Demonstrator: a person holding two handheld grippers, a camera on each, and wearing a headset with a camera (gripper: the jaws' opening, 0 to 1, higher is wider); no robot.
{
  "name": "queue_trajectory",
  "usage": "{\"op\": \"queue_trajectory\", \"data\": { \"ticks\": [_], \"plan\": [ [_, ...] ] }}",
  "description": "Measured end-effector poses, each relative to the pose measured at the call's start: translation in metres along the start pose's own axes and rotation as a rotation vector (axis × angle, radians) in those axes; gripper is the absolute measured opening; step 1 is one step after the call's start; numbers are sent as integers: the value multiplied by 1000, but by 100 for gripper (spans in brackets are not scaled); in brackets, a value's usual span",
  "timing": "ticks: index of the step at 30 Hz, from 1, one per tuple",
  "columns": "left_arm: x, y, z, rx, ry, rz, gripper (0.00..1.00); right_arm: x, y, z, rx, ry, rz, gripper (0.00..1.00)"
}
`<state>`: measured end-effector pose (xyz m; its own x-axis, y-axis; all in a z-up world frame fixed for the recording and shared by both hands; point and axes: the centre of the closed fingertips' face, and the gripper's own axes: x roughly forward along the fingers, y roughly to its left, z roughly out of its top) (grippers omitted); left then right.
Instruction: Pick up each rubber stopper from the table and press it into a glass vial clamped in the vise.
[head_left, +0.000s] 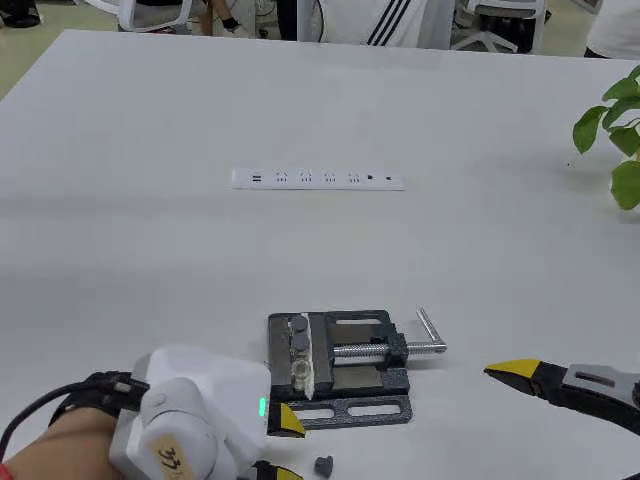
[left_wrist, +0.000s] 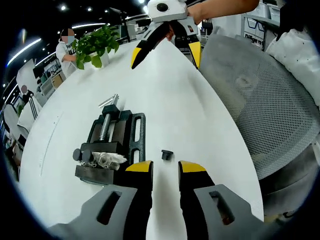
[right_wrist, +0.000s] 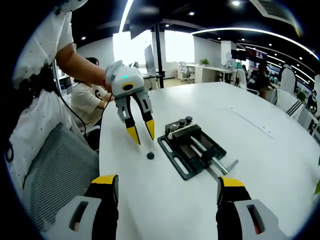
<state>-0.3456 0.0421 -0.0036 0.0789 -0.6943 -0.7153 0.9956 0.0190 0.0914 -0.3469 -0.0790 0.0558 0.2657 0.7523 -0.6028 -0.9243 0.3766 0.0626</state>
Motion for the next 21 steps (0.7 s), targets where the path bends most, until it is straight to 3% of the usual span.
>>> {"op": "queue_trajectory", "data": {
  "ticks": [6,21],
  "plan": [
    [15,-2,-6,18,40,-22,13,-3,-2,-1,14,-10,-17,78],
    [27,-5,-5,23,65,-45,7,-14,-6,-6,33,-15,-41,77]
  ]
}}
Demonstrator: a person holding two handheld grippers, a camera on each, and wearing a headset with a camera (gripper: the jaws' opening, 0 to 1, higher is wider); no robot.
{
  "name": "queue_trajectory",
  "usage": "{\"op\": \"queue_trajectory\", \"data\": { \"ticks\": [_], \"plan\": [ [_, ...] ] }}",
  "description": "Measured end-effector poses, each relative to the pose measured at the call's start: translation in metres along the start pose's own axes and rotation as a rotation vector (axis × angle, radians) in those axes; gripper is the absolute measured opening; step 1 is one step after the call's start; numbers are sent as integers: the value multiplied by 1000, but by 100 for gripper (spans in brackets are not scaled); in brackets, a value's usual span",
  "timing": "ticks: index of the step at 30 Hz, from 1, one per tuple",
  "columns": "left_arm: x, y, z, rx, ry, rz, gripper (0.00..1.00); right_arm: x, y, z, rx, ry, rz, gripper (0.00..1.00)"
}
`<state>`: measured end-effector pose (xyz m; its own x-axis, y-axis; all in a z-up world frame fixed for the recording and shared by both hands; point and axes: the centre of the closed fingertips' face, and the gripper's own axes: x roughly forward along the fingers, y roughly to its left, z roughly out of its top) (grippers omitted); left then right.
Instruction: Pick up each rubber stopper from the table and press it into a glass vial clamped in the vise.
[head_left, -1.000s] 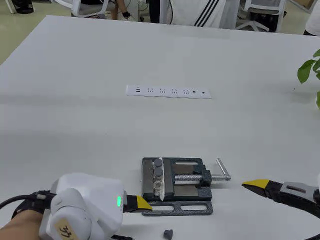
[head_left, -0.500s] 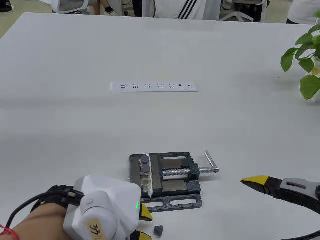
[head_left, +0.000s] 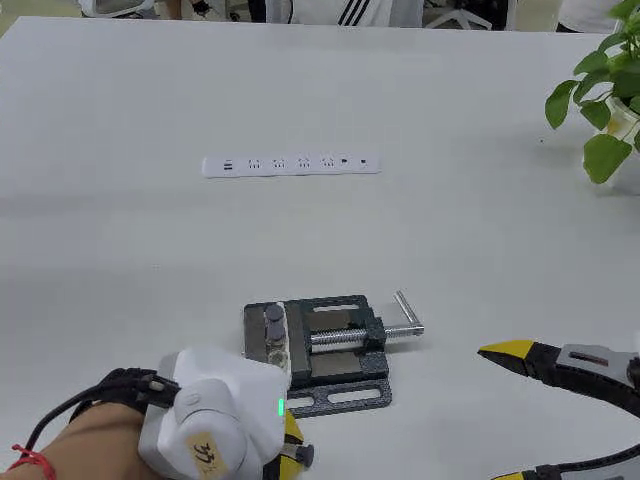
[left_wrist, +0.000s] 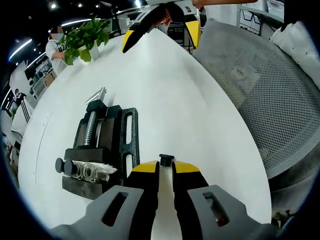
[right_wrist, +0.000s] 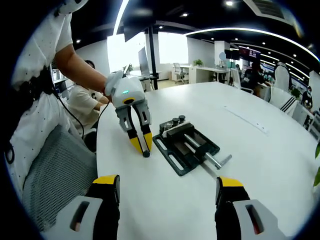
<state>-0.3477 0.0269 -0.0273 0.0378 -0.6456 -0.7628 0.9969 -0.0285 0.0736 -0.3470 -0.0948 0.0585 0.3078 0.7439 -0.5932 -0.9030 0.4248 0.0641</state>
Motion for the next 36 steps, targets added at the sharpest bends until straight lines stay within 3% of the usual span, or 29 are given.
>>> {"op": "queue_trajectory", "data": {
  "ticks": [15,21,23,29,36],
  "plan": [
    [1,3,-1,-4,16,8,5,-1,1,1,8,-2,-2,75],
    [1,2,1,-26,3,20,5,1,3,3,9,-5,3,74],
    [-2,3,6,-57,-25,28,5,2,5,5,8,-6,8,74],
    [-20,8,34,-195,-162,78,4,7,9,20,13,-25,36,71],
    [-52,8,74,-309,-326,127,4,15,20,55,9,-63,105,62]
  ]
}}
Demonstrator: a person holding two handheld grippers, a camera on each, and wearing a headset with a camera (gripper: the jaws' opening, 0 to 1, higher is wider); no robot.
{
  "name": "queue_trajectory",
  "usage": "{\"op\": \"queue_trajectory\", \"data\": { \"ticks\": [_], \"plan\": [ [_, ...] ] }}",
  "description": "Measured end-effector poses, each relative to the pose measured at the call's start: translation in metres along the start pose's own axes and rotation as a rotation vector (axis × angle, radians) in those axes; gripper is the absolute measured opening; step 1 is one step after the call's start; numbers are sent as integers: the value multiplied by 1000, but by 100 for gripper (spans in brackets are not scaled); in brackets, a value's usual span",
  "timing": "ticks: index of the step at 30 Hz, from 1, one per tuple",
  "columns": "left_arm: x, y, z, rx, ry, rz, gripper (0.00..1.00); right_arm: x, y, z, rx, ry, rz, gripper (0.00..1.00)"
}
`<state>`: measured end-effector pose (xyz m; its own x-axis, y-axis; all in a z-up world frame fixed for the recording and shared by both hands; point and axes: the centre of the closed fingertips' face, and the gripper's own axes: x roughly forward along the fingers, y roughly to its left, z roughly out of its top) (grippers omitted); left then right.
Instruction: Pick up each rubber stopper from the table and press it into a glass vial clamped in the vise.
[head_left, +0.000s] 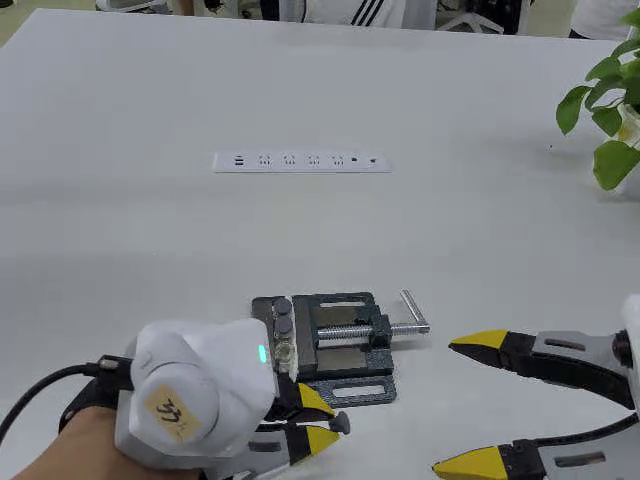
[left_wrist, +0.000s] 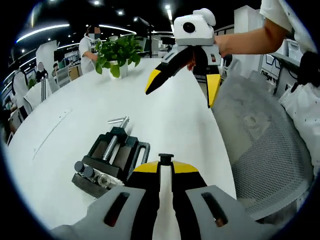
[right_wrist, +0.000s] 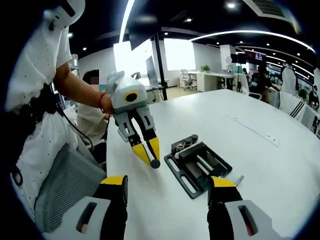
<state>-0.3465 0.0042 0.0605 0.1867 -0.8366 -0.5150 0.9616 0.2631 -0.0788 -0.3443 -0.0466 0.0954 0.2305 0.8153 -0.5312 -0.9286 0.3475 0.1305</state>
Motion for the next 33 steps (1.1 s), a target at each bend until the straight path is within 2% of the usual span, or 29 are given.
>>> {"op": "queue_trajectory", "data": {
  "ticks": [2,4,7,8,14,24,33],
  "plan": [
    [-6,-1,7,-15,-23,10,4,3,4,8,18,18,30,58],
    [-11,-2,15,-28,-47,15,4,6,8,19,-16,6,63,53],
    [-18,-5,24,-33,-74,24,4,10,15,33,3,11,108,46],
    [-21,-4,26,-36,-85,28,4,11,17,38,-18,9,124,44],
    [-30,-6,37,-52,-134,43,4,19,30,52,-49,36,194,33],
    [-43,-12,48,-68,-183,62,4,31,43,55,-79,84,266,22],
    [-49,-12,49,-68,-198,68,4,35,48,57,-98,99,296,14]
  ]
}}
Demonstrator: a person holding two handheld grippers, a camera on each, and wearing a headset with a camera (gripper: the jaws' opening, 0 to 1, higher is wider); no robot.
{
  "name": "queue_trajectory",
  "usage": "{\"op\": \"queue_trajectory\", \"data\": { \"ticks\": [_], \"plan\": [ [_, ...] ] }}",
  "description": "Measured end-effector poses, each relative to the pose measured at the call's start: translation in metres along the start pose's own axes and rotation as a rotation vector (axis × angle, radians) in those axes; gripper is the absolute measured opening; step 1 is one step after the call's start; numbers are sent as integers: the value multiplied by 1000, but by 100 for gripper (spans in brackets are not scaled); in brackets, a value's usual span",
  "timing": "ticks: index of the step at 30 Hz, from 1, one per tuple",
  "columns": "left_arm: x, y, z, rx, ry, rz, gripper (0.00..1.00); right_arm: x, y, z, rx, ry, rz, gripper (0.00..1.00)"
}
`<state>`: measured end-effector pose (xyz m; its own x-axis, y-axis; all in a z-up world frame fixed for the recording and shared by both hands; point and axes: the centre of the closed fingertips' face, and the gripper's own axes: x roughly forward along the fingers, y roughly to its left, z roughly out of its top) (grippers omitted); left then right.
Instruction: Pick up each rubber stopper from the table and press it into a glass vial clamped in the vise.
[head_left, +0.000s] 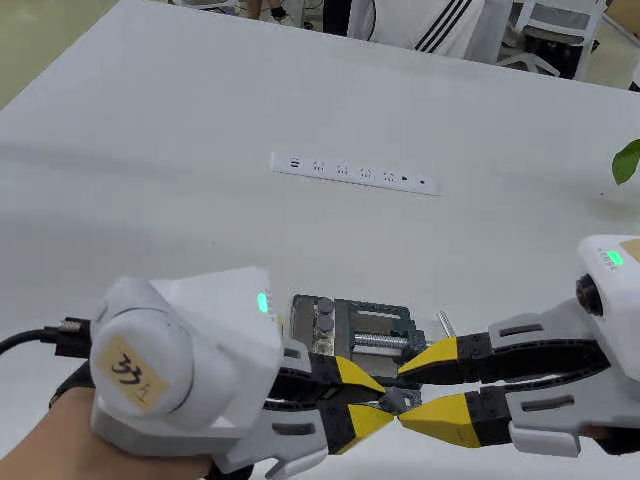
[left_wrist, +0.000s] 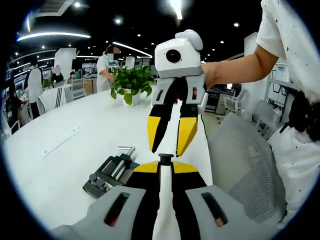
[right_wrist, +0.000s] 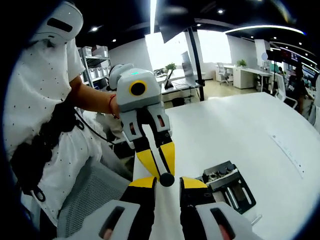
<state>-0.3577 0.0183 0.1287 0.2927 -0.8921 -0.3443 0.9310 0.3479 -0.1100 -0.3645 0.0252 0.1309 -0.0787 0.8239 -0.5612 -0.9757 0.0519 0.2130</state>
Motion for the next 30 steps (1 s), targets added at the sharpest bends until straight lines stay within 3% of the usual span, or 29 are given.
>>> {"op": "queue_trajectory", "data": {
  "ticks": [12,30],
  "plan": [
    [-3,-2,2,9,-13,-8,4,3,5,2,-8,8,24,8],
    [-4,-7,2,3,-12,-49,4,1,10,2,-24,22,61,7]
  ]
}}
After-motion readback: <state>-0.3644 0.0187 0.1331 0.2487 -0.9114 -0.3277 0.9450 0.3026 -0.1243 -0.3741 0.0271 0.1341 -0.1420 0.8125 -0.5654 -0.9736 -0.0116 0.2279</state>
